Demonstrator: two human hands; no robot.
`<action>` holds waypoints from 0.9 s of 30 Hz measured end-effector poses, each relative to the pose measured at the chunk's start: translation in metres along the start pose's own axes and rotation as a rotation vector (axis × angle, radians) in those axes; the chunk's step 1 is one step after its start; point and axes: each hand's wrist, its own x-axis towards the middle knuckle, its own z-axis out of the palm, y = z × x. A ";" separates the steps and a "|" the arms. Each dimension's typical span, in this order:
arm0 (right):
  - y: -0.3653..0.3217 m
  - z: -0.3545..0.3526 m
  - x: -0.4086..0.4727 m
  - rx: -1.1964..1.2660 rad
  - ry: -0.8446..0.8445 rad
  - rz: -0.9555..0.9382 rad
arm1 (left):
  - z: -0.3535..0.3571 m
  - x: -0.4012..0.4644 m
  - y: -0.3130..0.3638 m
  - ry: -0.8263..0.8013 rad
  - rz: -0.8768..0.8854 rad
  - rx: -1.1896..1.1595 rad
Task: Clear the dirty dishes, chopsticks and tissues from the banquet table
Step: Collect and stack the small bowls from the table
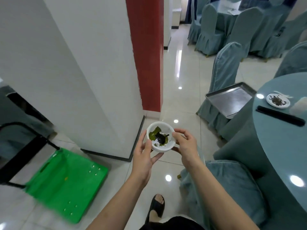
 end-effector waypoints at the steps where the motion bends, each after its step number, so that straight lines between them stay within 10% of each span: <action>1: -0.004 0.009 0.013 0.001 0.002 0.003 | -0.001 0.017 0.006 0.000 -0.003 0.009; 27: -0.098 0.028 0.274 0.155 0.518 -0.115 | 0.144 0.352 0.058 -0.482 -0.263 0.124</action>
